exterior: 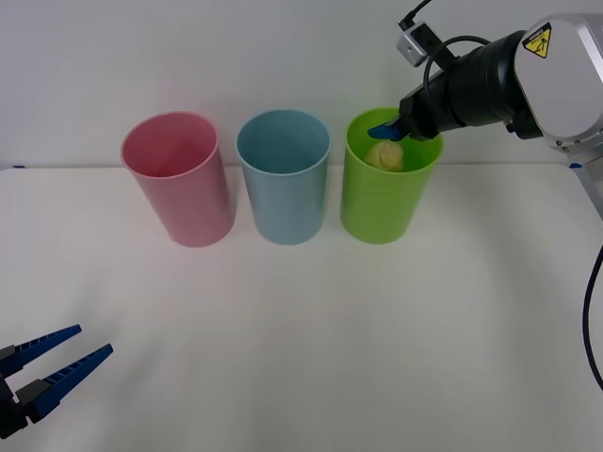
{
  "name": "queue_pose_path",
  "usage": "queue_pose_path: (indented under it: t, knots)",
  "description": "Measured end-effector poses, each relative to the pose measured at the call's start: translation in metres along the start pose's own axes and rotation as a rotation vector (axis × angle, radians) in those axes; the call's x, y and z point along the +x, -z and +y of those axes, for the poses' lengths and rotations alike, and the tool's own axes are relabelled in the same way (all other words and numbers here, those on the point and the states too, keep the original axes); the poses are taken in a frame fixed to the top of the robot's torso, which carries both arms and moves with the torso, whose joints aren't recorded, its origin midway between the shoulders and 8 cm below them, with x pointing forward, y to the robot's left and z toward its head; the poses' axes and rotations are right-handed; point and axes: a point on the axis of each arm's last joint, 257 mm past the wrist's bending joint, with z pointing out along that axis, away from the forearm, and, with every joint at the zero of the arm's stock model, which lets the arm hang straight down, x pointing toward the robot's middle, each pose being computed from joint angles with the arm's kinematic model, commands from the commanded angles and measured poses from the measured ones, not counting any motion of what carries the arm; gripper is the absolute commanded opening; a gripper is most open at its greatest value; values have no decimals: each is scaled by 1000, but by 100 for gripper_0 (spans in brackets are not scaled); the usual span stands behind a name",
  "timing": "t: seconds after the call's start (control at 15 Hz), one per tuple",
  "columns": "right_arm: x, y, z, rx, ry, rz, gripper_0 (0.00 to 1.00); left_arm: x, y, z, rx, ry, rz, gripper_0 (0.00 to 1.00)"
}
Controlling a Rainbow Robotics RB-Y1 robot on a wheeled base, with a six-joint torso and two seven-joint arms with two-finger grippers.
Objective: Put cans in the blue bin and PET bottles in the pink bin and trash in the green bin.
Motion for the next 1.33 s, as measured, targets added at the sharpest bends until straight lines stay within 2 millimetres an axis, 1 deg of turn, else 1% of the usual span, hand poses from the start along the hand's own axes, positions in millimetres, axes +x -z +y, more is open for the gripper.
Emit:
queue_pose_path:
  t: [0.2,0.53,0.73,0.87,1.0,1.13,1.33]
  knots:
    - [-1,-2,4,-10,-4,-4,100,0,0,0,0,0,0,100]
    - [-2,-2,4,-10,-10,-4,100,0,0,0,0,0,0,100]
    - [-8,5,1,-15,-25,-26,100,0,0,0,0,0,0,100]
    - [-16,23,-1,-28,-16,-45,100,0,0,0,0,0,0,100]
    - [-16,50,1,-53,-18,-58,100,0,0,0,0,0,0,100]
    - [-8,72,4,-66,-21,-79,100,0,0,0,0,0,0,100]
    - [11,98,8,-77,-16,-112,100,0,0,0,0,0,0,100]
